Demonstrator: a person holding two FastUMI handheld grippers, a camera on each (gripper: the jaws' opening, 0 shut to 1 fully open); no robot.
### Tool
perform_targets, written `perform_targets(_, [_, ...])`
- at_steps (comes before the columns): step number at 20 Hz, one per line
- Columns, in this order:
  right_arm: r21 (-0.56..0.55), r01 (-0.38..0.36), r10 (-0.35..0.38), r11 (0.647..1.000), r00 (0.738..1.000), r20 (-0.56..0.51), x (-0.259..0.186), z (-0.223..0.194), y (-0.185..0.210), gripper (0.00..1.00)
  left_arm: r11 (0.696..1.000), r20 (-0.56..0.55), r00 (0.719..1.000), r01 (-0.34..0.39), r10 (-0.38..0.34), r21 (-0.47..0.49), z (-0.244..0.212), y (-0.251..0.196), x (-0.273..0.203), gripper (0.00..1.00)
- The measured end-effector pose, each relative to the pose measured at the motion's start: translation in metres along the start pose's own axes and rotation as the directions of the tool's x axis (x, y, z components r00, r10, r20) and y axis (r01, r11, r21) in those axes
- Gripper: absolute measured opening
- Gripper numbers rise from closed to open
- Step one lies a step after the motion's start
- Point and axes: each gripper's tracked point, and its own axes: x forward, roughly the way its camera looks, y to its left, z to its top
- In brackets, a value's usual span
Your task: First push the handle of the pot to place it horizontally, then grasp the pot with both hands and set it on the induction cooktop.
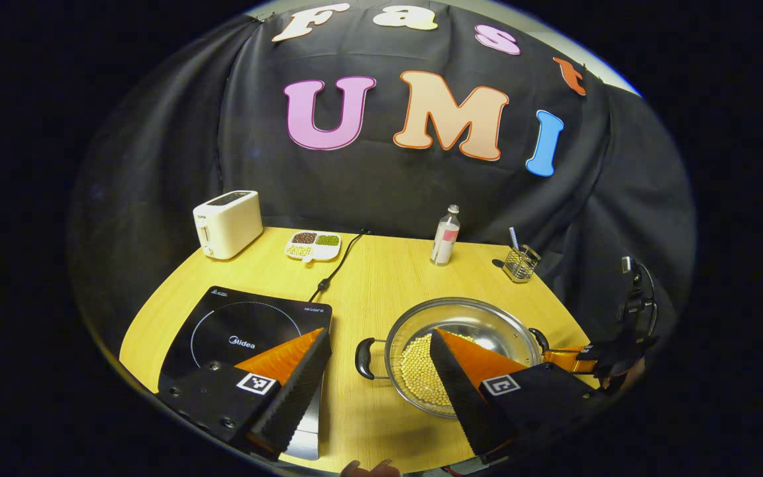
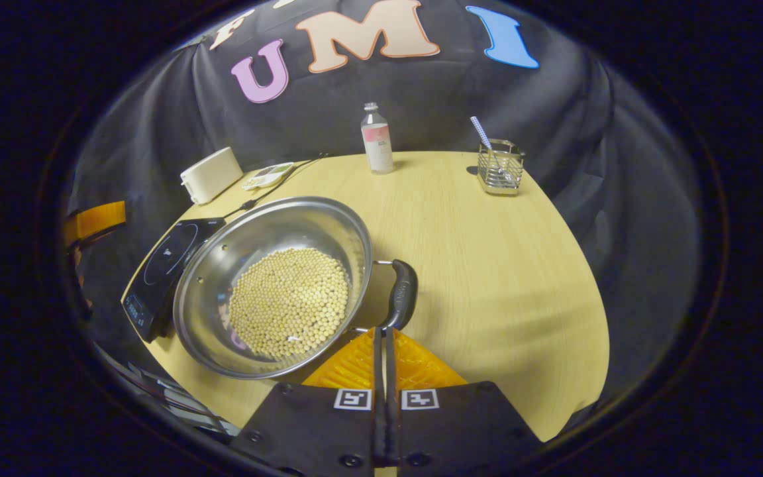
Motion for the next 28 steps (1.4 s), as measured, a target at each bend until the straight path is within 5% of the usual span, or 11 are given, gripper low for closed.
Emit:
perform_targets(12, [0.007,0.030,-0.030,1.000,1.000,0.009,-0.008,0.009,-0.007,0.02,0.998,-0.027,0.999,0.036,-0.038,-0.050,-0.009,-0.007,0.011,1.00])
perform_targets(19, [0.032,0.080,-0.082,0.996,0.994,0.066,-0.021,0.040,-0.013,0.00,0.999,-0.066,0.997,0.048,-0.047,0.021,-0.022,-0.011,0.041,0.98])
perform_targets(20, [0.041,0.074,-0.077,0.996,0.995,0.063,-0.023,0.041,-0.012,0.03,0.998,-0.073,0.996,0.058,-0.056,0.026,-0.024,-0.013,0.045,0.98])
perform_targets(23, [0.050,0.073,-0.076,0.996,0.995,0.062,-0.019,0.042,-0.008,0.54,0.997,-0.090,0.993,0.075,-0.072,0.021,-0.027,-0.017,0.054,0.98])
perform_targets(26, [0.067,0.064,-0.069,0.996,0.995,0.069,-0.017,0.047,-0.003,0.53,0.996,-0.096,0.992,0.081,-0.078,0.027,-0.028,-0.016,0.060,0.98])
perform_targets(28, [0.074,0.064,-0.068,0.995,0.996,0.062,-0.014,0.048,0.000,0.84,0.996,-0.105,0.991,0.091,-0.088,0.024,-0.031,-0.016,0.064,0.98])
